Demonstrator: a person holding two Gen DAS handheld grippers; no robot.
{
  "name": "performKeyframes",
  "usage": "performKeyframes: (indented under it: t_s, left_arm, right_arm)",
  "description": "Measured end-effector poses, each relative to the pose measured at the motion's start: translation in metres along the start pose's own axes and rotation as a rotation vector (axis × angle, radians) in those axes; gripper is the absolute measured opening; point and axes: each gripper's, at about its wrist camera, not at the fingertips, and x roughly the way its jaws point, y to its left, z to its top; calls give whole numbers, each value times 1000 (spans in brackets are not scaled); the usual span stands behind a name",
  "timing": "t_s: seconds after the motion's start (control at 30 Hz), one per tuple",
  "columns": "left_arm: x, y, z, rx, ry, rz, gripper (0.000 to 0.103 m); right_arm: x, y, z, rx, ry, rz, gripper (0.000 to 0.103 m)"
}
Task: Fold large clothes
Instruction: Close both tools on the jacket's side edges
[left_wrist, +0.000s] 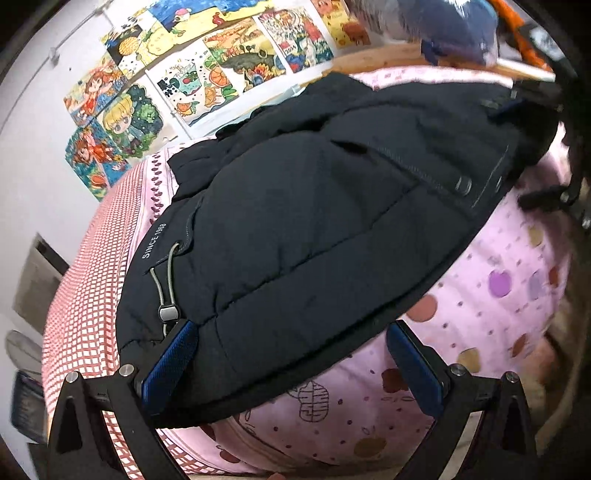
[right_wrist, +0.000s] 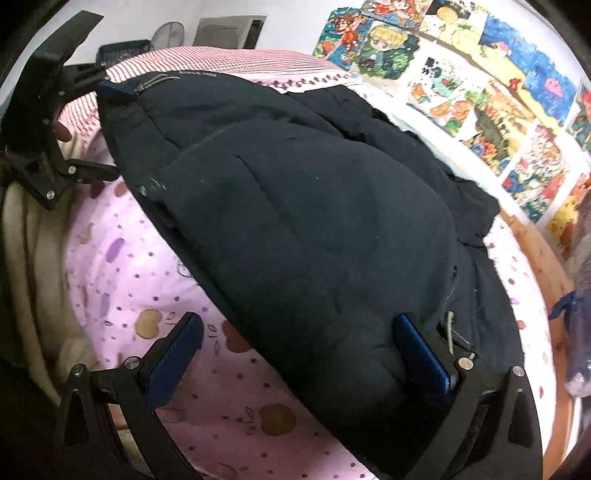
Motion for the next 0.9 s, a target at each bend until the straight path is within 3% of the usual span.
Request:
performKeyframes:
  t_s: [0.2,0.3,0.43,0.5,0.6,0.9]
  left_arm:
    - [2,-6,6,4,11,66,103]
    - [1,-1,8,-29,9,86,102]
    - [1,2,10,-61,1,132,88]
    - [-1,-2,12,-45,-8,200,77]
    - [-6,-5,15,-46,-26,253,69]
    - [-32,8,34,-109,-129,254,41]
  right_arm:
    - [-6,3,-4,39,-34,-113,102]
    - [-7,1,-5,76,-51,-117,102]
    - [-6,4,-6,49,-65,-169,102]
    - [-5,7,-5,40,-47,-182,101]
    - [-8,4,-2,42,-55,-189,98]
    - [-29,0,12,79,-118,-143,48]
